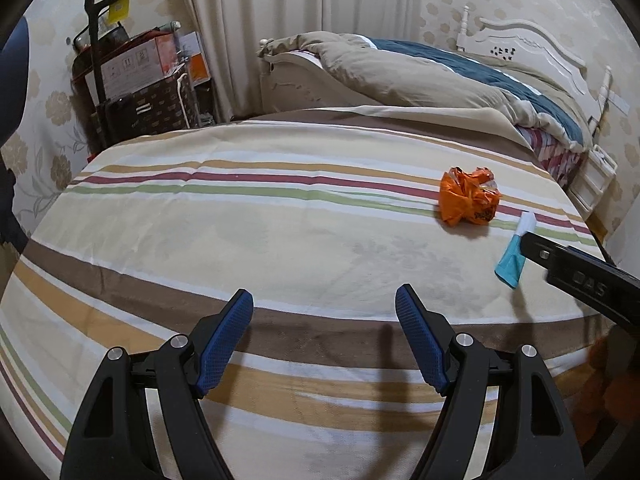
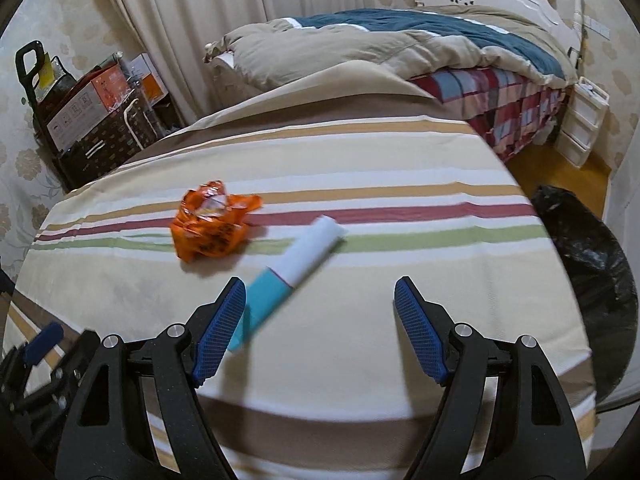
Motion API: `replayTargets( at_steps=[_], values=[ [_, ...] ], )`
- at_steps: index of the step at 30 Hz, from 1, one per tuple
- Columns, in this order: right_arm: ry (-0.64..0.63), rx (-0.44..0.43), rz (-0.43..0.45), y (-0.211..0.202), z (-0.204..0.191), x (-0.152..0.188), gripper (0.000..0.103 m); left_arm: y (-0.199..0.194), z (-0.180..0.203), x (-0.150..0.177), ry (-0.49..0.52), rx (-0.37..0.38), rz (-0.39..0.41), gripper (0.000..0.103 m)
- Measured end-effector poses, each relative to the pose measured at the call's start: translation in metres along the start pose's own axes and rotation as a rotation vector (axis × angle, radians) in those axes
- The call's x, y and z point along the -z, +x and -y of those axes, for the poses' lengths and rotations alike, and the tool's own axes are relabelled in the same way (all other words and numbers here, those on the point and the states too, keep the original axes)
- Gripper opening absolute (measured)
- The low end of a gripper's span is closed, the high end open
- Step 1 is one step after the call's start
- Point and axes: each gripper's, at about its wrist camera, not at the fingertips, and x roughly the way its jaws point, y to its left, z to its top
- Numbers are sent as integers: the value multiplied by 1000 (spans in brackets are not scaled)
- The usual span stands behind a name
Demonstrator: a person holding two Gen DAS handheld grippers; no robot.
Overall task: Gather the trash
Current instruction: 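Move both open tools back to the bed toward the tube and snack bag, then grasp the teal-and-white tube with the right tool, then grasp the orange crumpled snack bag with the left tool while the right tool holds the tube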
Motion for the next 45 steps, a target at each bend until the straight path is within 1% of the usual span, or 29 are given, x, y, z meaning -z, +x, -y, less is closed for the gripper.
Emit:
replayTargets(
  at_steps=[2, 6, 11, 12, 13, 15, 17, 20, 21, 22, 23, 24, 25, 28, 36, 45],
  values=[
    [-13, 7, -13, 6, -8, -3, 75, -1, 0, 1, 0, 1, 2, 74],
    [-61, 47, -36, 12, -18, -4, 76, -1, -2, 1, 2, 3, 5, 74],
    [-77, 58, -38, 8, -12, 2, 75, 0, -4, 0, -9, 10, 4, 75],
    [-72, 57, -36, 6, -8, 3, 73, 0, -5, 0, -10, 11, 3, 75],
    [-71, 57, -34, 5, -7, 4, 68, 0, -5, 0, -9, 11, 3, 75],
    [-75, 57, -26, 3, -3, 5, 62, 0, -4, 0, -8, 10, 3, 75],
    [-73, 52, -22, 2, -1, 5, 59, 1, -4, 0, -5, 12, 1, 75],
    [-83, 44, -20, 3, -2, 2, 51, 2, -2, -1, -4, 13, -1, 75],
    [-96, 42, -19, 5, -4, 0, 46, 3, -1, -2, -3, 13, -1, 76],
    [-107, 41, -18, 6, -6, -1, 39, 3, 0, -2, -2, 14, -1, 76],
    [-117, 40, -17, 6, -7, -1, 34, 3, 1, -3, -2, 16, 0, 76],
    [-124, 34, -16, 7, -8, -2, 27, 4, 3, -3, -1, 19, 1, 76],
    [-126, 31, -14, 7, -8, -2, 23, 4, 4, -4, 2, 20, 2, 76],
    [-107, 5, -14, 6, 0, -3, 22, 6, 11, -6, 14, 34, -1, 78],
    [-74, 26, -7, 1, 27, -3, 21, 15, 36, -14, 43, 82, -16, 80],
    [-67, 46, -6, -3, 53, -3, 21, 26, 75, -26, 115, 100, -15, 81]
  ],
)
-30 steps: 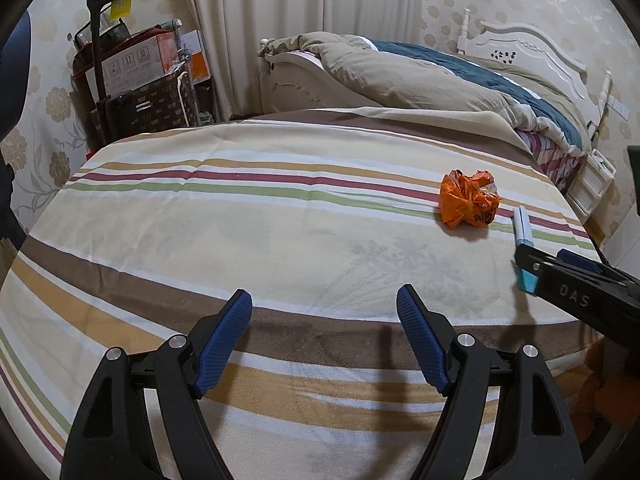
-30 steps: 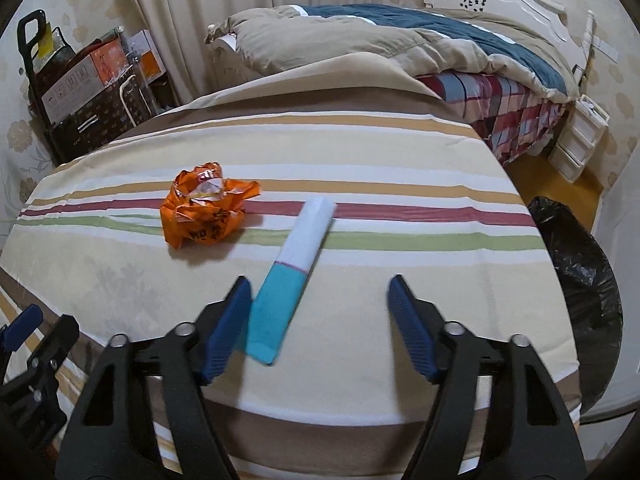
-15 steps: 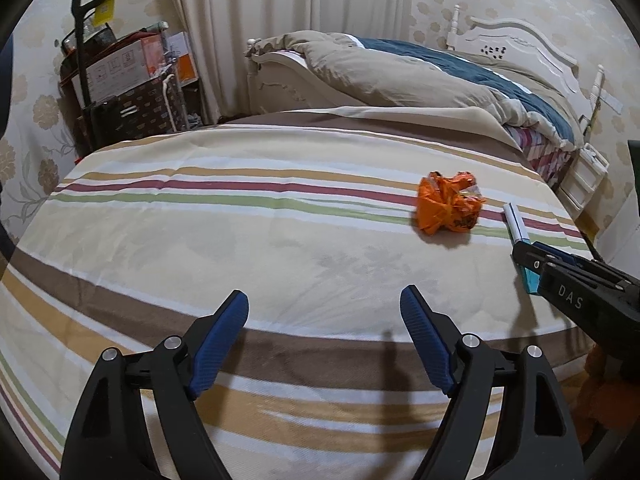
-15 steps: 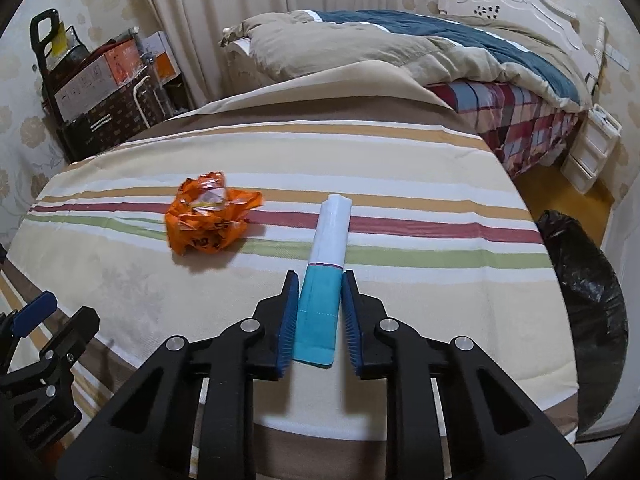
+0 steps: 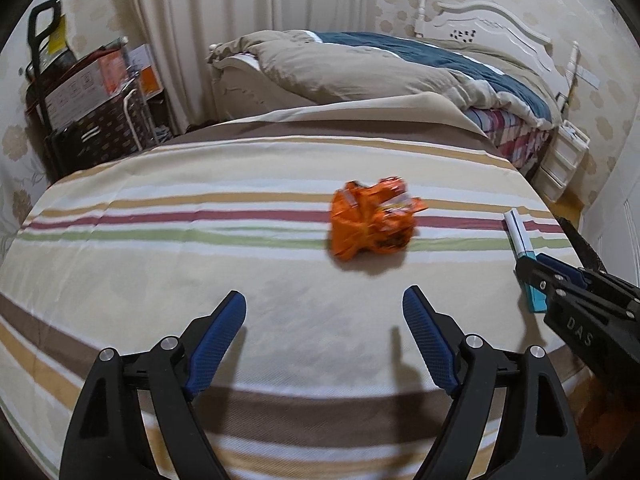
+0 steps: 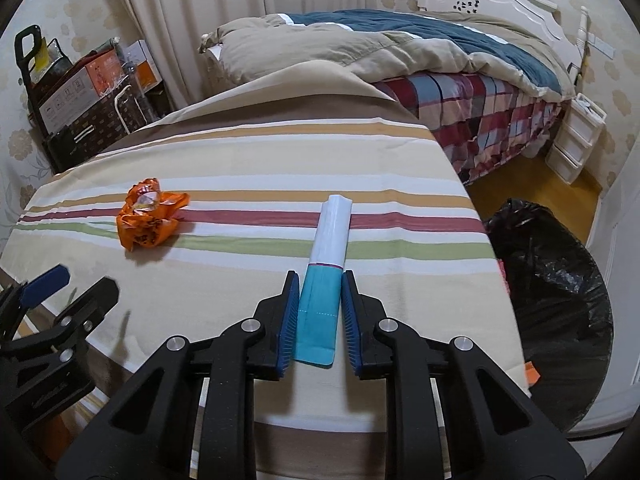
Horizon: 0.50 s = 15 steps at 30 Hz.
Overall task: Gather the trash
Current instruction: 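Grasp the orange crumpled snack bag with the left tool while the right tool holds the tube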
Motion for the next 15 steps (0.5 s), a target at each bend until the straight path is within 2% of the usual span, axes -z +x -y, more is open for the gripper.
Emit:
replayTargets(
  at_steps=[15],
  values=[
    [-10, -35, -3, 3, 11, -6, 21, 27, 22, -27, 38, -16, -16, 81]
  ],
)
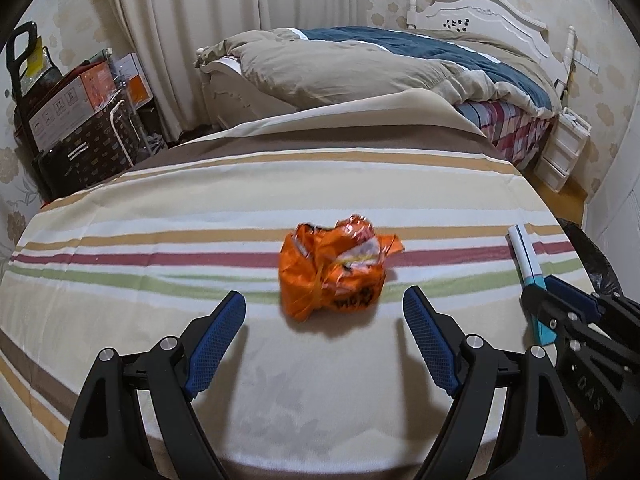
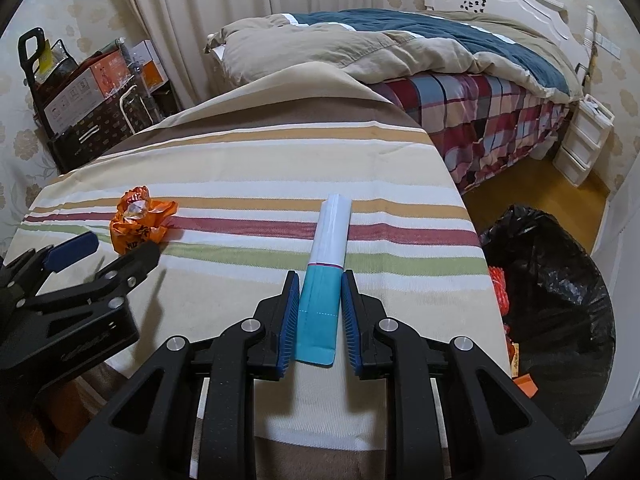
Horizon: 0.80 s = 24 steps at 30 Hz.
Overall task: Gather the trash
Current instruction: 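Grasp the orange crumpled snack bag with the left tool while the right tool holds the tube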
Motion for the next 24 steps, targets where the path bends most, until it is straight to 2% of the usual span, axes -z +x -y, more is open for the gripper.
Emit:
replayTargets(
  at_steps=[6, 8, 10, 11, 24],
  values=[
    [-4, -7, -1, 2, 1, -2, 21, 9, -2, -7, -20, 5, -14, 81],
    [-2, -11, -1, 2, 2, -2, 21, 9, -3, -7, -26, 16, -14, 74],
    [1, -15, 0, 2, 2, -2, 22, 11, -3, -6, -21, 25, -30, 59],
    [1, -16, 0, 2, 2, -2, 22, 12, -2, -7, -19, 28, -34, 58],
    [-2, -3, 7, -3, 1, 2, 21, -2, 1, 0, 8, 31, 4, 53]
  ],
)
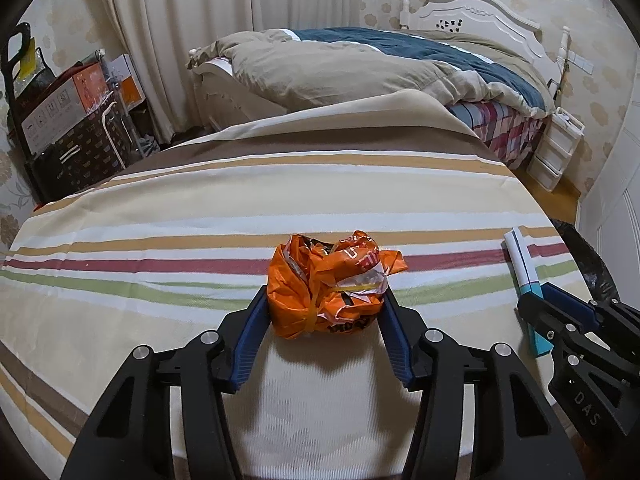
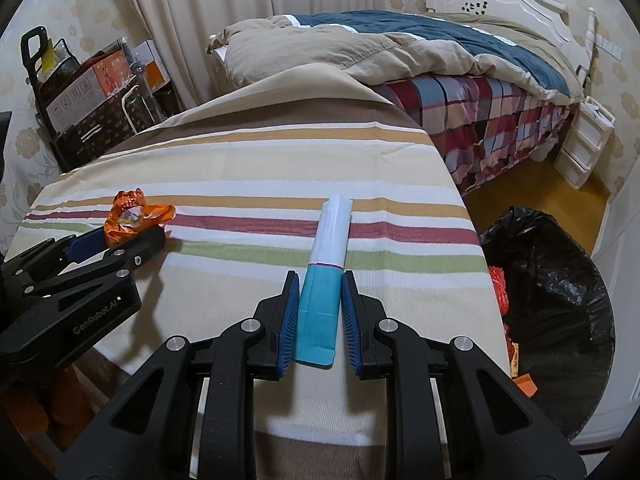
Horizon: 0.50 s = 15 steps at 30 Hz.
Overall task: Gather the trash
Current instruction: 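Grasp the orange crumpled snack bag with the left tool while the right tool holds the tube, then carry the snack bag and tube over the bin while opening both tools to drop them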
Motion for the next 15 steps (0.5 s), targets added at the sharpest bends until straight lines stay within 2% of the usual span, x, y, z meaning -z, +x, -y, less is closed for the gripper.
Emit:
replayTargets(
  at_steps=[15],
  values=[
    [32, 5, 41, -40, 4, 28, 21, -38, 16, 30, 8, 34, 25, 53]
  ],
)
